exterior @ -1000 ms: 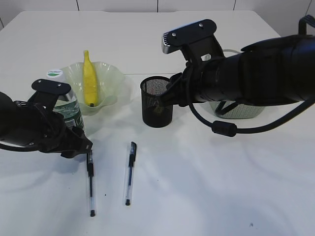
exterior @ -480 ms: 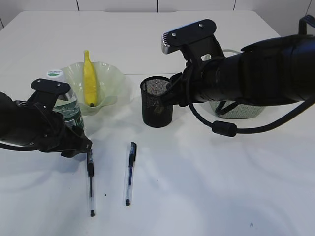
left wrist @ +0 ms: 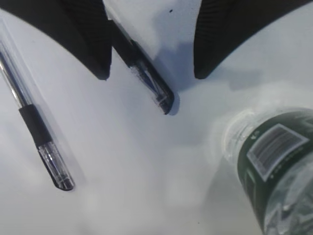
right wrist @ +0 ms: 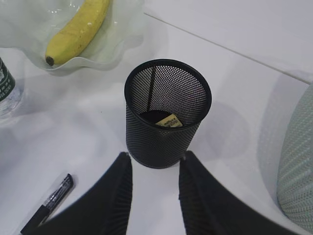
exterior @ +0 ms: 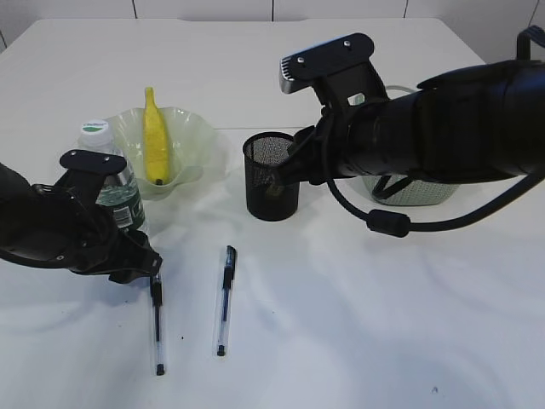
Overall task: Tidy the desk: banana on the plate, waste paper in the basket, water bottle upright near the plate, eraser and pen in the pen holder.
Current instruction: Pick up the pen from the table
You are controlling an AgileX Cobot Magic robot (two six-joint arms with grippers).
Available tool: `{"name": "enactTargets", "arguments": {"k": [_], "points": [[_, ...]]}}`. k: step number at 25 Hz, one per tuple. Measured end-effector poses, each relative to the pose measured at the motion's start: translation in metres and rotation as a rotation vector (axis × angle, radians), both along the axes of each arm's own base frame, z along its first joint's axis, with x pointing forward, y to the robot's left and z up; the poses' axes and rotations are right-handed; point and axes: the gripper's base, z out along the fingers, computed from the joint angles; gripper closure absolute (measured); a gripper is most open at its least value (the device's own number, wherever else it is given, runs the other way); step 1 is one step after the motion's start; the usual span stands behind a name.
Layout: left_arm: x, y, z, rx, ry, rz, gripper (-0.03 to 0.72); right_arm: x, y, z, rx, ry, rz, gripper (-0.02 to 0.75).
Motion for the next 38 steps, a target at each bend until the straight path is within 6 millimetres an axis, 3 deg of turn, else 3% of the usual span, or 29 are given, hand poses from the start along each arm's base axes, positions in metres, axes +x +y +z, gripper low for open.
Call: {"name": "enactTargets", "arguments": {"k": [8, 15, 24, 38], "points": [[-0.002, -0.003, -0.007, -0.011, 0.038, -0.007, 0.307, 0.000, 0.000, 0.000, 0.000, 0.000, 0.000, 0.489], [-0.007, -0.019, -0.010, -0.002, 0.036, -0.048, 0.307, 0.000, 0.000, 0.000, 0.000, 0.000, 0.000, 0.489], [-0.006, -0.019, -0.011, 0.008, 0.027, -0.039, 0.307, 0.000, 0.000, 0.000, -0.001, -0.001, 0.001, 0.489], [-0.005, -0.019, -0.028, 0.026, 0.074, -0.038, 0.307, 0.000, 0.000, 0.000, -0.015, -0.007, 0.011, 0.489]]}}
